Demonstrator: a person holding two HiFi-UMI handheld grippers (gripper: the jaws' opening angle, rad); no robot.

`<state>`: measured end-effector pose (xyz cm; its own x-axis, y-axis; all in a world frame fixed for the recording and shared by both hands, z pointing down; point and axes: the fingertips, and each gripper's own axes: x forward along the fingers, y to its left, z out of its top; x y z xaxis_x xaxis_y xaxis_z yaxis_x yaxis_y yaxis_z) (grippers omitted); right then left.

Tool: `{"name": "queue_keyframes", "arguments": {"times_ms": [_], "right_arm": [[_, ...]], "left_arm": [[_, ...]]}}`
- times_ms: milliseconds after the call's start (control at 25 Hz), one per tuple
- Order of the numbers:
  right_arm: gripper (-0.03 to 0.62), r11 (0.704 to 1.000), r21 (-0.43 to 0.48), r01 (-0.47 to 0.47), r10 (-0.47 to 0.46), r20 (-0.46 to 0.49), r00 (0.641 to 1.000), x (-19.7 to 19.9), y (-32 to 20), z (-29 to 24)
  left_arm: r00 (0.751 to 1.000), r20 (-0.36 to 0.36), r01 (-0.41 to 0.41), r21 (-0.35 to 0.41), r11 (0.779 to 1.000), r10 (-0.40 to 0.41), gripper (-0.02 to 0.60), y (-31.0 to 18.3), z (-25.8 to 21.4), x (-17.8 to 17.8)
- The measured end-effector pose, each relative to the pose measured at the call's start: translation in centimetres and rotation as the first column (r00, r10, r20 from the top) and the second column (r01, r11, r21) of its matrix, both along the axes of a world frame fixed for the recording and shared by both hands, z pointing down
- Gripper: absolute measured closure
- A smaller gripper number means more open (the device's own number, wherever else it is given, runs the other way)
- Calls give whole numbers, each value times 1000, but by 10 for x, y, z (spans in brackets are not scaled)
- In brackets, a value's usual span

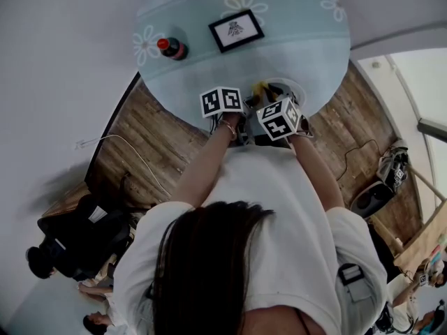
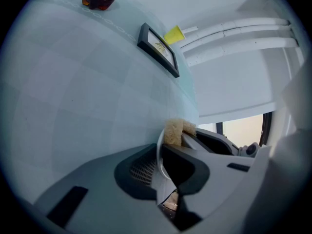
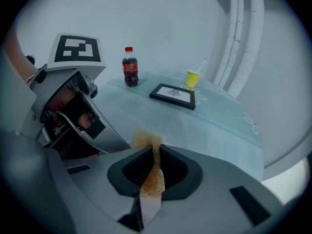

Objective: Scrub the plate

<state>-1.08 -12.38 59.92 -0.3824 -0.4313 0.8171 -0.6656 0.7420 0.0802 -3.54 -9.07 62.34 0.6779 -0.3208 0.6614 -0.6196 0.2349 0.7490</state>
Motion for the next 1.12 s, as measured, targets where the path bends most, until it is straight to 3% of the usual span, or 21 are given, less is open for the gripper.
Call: {"name": "queue_keyframes", "arguments": {"times_ms": [440,1120], "right_arm": [[539,997,-77,-15,17,20,1000,3,19,3],[539,997,-13,73,-73,-72,995,11,49,-3]], "left_arm": [[1000,-2,11,4,1000,-11,537,1,0,-1],[999,7,35,-6,999,-35,537,0,0,-2]]}}
